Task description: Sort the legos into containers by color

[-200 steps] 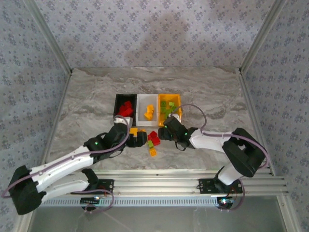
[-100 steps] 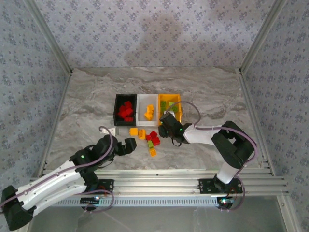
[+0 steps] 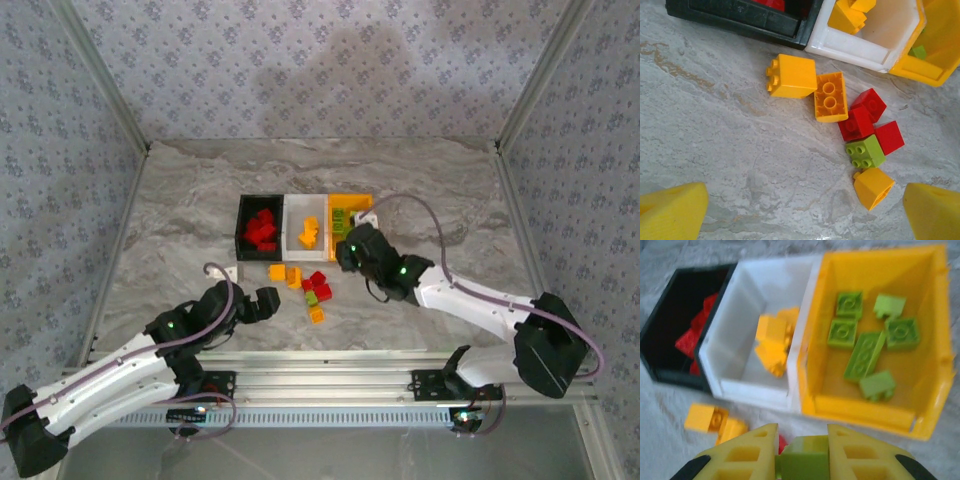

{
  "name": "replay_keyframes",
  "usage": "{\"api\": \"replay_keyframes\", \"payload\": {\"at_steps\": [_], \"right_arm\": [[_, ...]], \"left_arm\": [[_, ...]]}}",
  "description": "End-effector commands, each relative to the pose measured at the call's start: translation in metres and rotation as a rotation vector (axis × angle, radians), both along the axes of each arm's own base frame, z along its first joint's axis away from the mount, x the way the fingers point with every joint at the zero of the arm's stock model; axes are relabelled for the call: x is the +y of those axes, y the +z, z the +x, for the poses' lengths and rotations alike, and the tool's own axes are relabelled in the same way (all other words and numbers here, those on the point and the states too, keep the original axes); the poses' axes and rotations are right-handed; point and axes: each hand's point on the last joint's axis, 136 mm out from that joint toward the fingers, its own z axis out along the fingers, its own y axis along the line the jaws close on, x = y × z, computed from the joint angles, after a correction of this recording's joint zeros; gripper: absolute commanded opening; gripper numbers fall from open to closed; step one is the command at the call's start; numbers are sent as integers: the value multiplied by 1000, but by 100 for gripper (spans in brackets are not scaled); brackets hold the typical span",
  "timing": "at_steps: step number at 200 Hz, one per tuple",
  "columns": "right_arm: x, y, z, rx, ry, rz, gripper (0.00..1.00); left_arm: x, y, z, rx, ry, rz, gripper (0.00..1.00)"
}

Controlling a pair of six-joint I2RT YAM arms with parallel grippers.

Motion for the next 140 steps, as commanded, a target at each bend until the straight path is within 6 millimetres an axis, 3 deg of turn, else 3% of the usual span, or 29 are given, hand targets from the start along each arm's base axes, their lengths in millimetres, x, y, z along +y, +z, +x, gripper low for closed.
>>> {"api": "replay_keyframes", "payload": {"at_steps": [1,30,49,53,66,77,105,125,140], "right_arm": [[-17,-12,30,55,-77,-86,25],[-19,-37,74,124,-133,-134,26],[-22,-53,88,164,-164,-168,27],[-20,-46,96,151,-173,-155,27],[-21,-49,102,158,-188,-158,29],[-22,-47,105,159,-193,-153,38],[-17,-23,100,115,-167,-130,68],[-6,-3,77,78,-115,-100,75],[1,-10,43,90,-66,-101,77]], "left_arm": [[5,-2,0,-8,23,8,100],[11,-6,-3,3,39,9,100],[14,-8,-6,8,44,-5,100],[14,-8,-6,9,45,-9,100],[15,-10,-8,12,46,-18,99],[16,-10,-8,10,49,-21,100],[17,-8,-9,2,47,-22,100],[19,-7,-9,-1,49,-14,100],[21,-5,-9,-3,52,-10,100]]}}
